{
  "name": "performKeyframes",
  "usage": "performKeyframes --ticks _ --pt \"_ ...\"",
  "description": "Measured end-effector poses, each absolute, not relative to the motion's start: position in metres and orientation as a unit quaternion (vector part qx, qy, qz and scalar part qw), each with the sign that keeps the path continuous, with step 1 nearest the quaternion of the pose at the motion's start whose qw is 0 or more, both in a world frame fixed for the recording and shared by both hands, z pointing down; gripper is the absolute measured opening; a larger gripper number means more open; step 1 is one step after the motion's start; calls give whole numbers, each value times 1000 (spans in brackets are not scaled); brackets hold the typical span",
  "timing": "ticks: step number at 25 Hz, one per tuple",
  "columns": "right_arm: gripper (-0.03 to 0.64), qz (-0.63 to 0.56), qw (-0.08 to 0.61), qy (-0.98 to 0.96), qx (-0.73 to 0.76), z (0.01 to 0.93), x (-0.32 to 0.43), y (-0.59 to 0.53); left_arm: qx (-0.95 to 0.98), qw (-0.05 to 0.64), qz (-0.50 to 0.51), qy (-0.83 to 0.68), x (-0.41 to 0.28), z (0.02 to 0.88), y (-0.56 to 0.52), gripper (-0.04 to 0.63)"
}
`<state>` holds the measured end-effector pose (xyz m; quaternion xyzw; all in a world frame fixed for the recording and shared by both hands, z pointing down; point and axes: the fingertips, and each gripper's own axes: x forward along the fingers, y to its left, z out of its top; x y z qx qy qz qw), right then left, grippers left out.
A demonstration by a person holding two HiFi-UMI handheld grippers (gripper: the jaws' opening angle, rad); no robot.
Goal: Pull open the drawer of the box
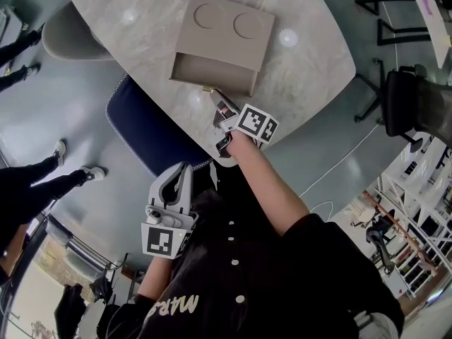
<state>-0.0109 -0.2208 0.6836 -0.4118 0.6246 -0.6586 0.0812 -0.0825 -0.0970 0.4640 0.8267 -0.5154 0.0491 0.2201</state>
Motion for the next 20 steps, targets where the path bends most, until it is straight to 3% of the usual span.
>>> performKeyframes --ticks 20 --pt "31 -664 73 622 -408 684 -25 -167 828 221 64 -511 -88 470 -70 18"
